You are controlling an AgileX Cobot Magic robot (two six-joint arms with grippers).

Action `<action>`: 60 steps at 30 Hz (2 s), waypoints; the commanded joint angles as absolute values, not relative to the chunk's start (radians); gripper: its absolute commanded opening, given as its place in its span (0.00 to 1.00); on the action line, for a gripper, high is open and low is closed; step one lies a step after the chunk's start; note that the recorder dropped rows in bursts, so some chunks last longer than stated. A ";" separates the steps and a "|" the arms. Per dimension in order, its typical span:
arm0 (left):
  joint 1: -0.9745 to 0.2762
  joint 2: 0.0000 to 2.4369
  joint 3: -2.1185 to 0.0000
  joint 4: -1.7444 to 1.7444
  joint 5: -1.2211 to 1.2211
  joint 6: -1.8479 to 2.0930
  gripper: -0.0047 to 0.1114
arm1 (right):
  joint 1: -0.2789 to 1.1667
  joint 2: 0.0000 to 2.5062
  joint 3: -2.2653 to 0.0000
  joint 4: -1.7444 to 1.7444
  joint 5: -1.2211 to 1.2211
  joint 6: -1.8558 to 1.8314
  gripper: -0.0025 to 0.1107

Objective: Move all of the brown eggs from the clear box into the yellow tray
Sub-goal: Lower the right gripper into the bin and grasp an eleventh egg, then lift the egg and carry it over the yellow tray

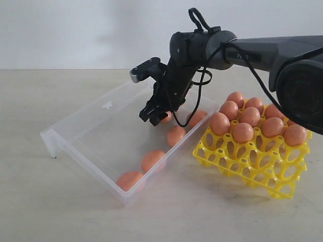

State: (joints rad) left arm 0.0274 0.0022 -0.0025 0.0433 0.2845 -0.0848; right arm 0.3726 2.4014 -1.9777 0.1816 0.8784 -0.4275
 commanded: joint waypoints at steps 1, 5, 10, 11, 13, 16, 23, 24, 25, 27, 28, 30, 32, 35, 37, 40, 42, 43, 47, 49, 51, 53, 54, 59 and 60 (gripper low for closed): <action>0.025 0.000 0.000 0.041 0.277 -0.083 0.08 | 0.369 2.292 -1.977 0.190 0.910 -0.319 0.02; 0.025 0.000 0.000 0.041 0.277 -0.083 0.08 | 0.369 2.166 -1.953 0.266 0.838 -0.296 0.02; 0.025 0.000 0.000 0.041 0.277 -0.083 0.08 | 0.369 1.979 -1.695 0.305 0.578 -0.278 0.02; 0.025 0.000 0.000 0.041 0.277 -0.083 0.08 | 0.369 1.931 -1.598 0.305 0.489 -0.261 0.02; 0.025 0.000 0.000 0.041 0.277 -0.083 0.08 | 0.369 1.836 -1.398 0.305 0.302 -0.212 0.02; 0.025 0.000 0.000 0.041 0.277 -0.083 0.08 | 0.369 1.670 -1.067 0.305 -0.033 -0.113 0.02; 0.025 0.000 0.000 0.041 0.277 -0.083 0.08 | 0.367 1.406 -0.535 0.791 -0.856 0.000 0.02; 0.025 0.000 0.000 0.041 0.277 -0.083 0.08 | 0.365 1.388 -0.505 0.900 -0.936 0.039 0.02; 0.025 0.000 0.000 0.041 0.277 -0.083 0.08 | 0.353 1.373 -0.487 0.959 -0.970 0.067 0.02; 0.025 0.000 0.000 0.041 0.277 -0.083 0.08 | 0.281 1.348 -0.457 0.922 -0.912 0.130 0.02; 0.025 0.000 0.000 0.041 0.277 -0.083 0.08 | 0.237 1.347 -0.453 0.820 -0.847 0.175 0.02; 0.025 0.000 0.000 0.041 0.277 -0.083 0.08 | 0.107 1.353 -0.455 0.452 -0.697 0.366 0.02; 0.025 0.000 0.000 0.041 0.277 -0.083 0.08 | -0.031 1.378 -0.468 0.009 -0.684 0.667 0.02; 0.025 0.000 0.000 0.041 0.277 -0.083 0.08 | -0.304 1.464 -0.523 -0.617 -0.897 1.161 0.02; 0.025 0.000 0.000 0.041 0.277 -0.083 0.08 | -0.470 1.555 -0.594 -0.938 -1.144 1.330 0.02; 0.025 0.000 0.000 0.041 0.277 -0.083 0.08 | -0.603 1.665 -0.707 -1.308 -1.221 1.471 0.02; 0.025 0.000 0.000 0.041 0.277 -0.083 0.08 | -0.620 1.712 -0.741 -1.447 -1.221 1.470 0.02; 0.025 0.000 0.000 0.041 0.277 -0.083 0.08 | -0.616 1.731 -0.742 -1.477 -1.221 1.470 0.02; 0.025 0.000 0.000 0.041 0.277 -0.083 0.08 | -0.535 1.773 -0.721 -1.534 -1.221 1.362 0.02; 0.025 0.000 0.000 0.041 0.277 -0.083 0.08 | -0.479 1.779 -0.721 -1.554 -1.221 1.273 0.02; 0.025 0.000 0.000 0.041 0.277 -0.083 0.08 | -0.431 1.779 -0.721 -1.564 -1.164 1.211 0.02; 0.025 0.000 0.000 0.041 0.277 -0.083 0.08 | -0.388 1.779 -0.721 -1.580 -1.103 1.148 0.02; 0.025 0.000 0.000 0.041 0.277 -0.083 0.08 | -0.368 1.779 -0.721 -1.588 -1.063 1.124 0.02; 0.025 0.000 0.000 0.041 0.277 -0.083 0.08 | -0.319 1.779 -0.721 -1.598 -0.862 1.104 0.02; 0.025 0.000 0.000 0.041 0.277 -0.083 0.08 | -0.319 1.779 -0.721 -1.595 -0.837 1.104 0.02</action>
State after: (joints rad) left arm 0.0274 0.0022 -0.0025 0.0433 0.2845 -0.0848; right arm -0.3252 1.7790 -0.7248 -1.5977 -0.9203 1.1214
